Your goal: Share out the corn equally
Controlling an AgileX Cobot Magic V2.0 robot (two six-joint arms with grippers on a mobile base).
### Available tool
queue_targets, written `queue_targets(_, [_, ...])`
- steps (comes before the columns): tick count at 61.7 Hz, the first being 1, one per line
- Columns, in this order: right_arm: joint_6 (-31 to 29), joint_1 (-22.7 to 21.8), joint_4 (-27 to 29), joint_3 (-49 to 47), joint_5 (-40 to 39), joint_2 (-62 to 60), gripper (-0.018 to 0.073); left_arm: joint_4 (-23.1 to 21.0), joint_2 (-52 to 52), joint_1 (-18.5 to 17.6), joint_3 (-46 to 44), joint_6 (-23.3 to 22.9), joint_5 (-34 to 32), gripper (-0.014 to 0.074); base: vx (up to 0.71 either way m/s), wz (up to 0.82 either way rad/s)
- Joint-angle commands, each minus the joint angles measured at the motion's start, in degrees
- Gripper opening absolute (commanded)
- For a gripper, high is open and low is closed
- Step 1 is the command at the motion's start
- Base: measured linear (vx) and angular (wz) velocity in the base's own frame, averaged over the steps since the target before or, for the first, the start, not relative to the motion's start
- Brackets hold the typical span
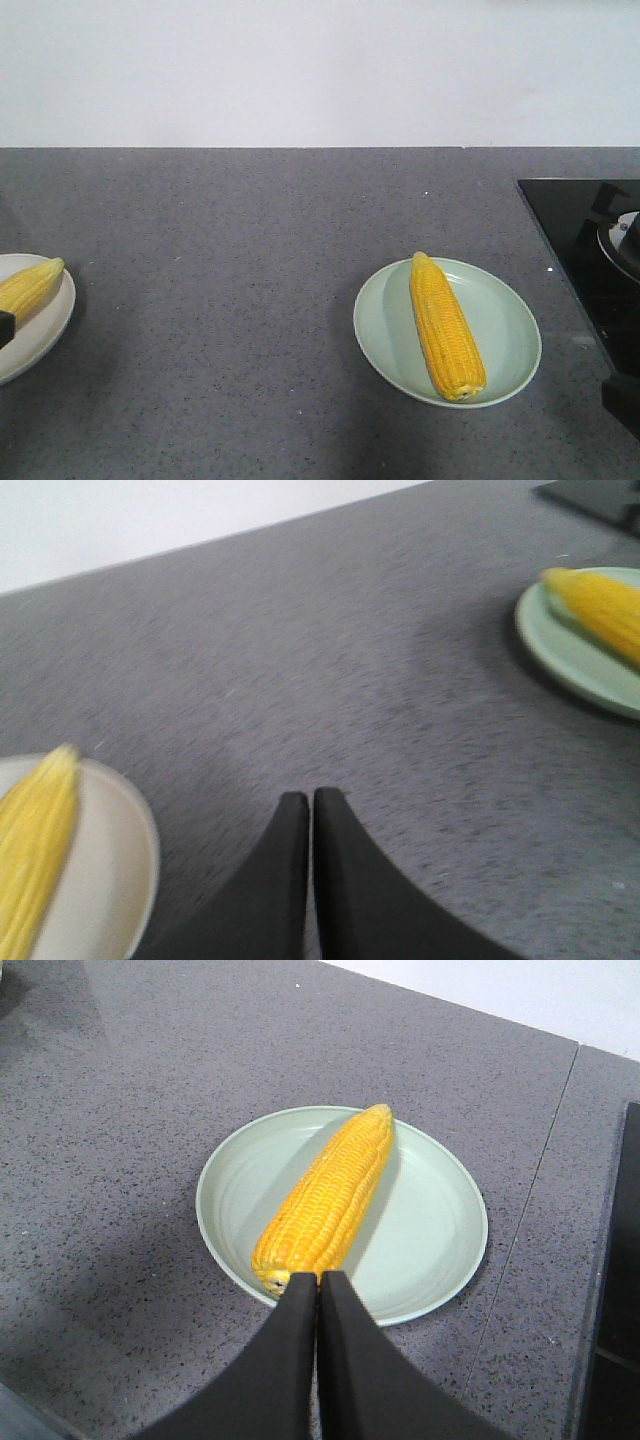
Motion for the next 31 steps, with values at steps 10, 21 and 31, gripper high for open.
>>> queue_targets(10, [-0.37,-0.18,1.48,-1.4,-2.89,0.44,-0.0004,17.13,-8.76,0.02,7.24,-24.07,-16.89,-0.0007,0.0,0.0])
queue_targets(21, [-0.37,-0.18,1.48,-1.4,-2.89,0.44,-0.0004,19.06,-17.81,0.02,18.16,-26.04,-25.59,-0.0007,0.0,0.0])
queue_targets(31, [-0.37,-0.18,1.48,-1.4,-2.89,0.44,-0.0004,18.93,-26.19,0.02,26.68,-26.15,-28.73,-0.0007,0.0,0.0])
